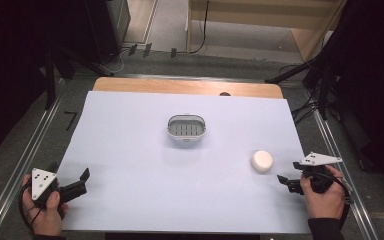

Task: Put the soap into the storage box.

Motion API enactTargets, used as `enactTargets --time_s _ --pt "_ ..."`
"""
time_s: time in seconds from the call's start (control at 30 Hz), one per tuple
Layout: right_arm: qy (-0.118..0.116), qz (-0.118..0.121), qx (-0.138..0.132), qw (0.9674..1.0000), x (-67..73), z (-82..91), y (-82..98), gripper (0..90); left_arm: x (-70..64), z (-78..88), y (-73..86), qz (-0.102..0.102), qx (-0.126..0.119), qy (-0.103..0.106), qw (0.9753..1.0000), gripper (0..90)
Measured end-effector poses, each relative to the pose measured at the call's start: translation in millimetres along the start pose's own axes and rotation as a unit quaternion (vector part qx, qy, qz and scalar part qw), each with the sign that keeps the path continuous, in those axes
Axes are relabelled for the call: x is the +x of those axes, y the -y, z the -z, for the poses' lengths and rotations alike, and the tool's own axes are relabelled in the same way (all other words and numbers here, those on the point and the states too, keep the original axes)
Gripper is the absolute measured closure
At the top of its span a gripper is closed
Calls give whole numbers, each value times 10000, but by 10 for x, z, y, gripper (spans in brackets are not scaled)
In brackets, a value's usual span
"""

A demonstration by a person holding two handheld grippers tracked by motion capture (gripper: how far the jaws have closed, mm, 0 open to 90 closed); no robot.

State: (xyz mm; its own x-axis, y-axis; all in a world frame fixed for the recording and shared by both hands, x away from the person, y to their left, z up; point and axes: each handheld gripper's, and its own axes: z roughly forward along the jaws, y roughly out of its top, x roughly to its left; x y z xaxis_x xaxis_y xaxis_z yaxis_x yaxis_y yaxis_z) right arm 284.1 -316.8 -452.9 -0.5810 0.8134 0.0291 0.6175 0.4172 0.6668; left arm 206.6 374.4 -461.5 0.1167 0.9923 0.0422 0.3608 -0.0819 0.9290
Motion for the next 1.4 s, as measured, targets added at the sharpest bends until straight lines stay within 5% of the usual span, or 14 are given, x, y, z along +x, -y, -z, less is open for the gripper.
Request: enactTargets --time_s 0.53,0.83,1.4 --pt "-261 558 574 9964 -53 -116 -208 220 -12 -6 -4 -68 46 -19 10000 2" --pt "-435 832 974 9908 -27 -209 -334 220 -16 -8 -3 -92 52 -4 9999 2" --pt "-602 978 1435 9830 42 -393 -554 136 -20 -9 -2 -104 38 -8 9999 2"
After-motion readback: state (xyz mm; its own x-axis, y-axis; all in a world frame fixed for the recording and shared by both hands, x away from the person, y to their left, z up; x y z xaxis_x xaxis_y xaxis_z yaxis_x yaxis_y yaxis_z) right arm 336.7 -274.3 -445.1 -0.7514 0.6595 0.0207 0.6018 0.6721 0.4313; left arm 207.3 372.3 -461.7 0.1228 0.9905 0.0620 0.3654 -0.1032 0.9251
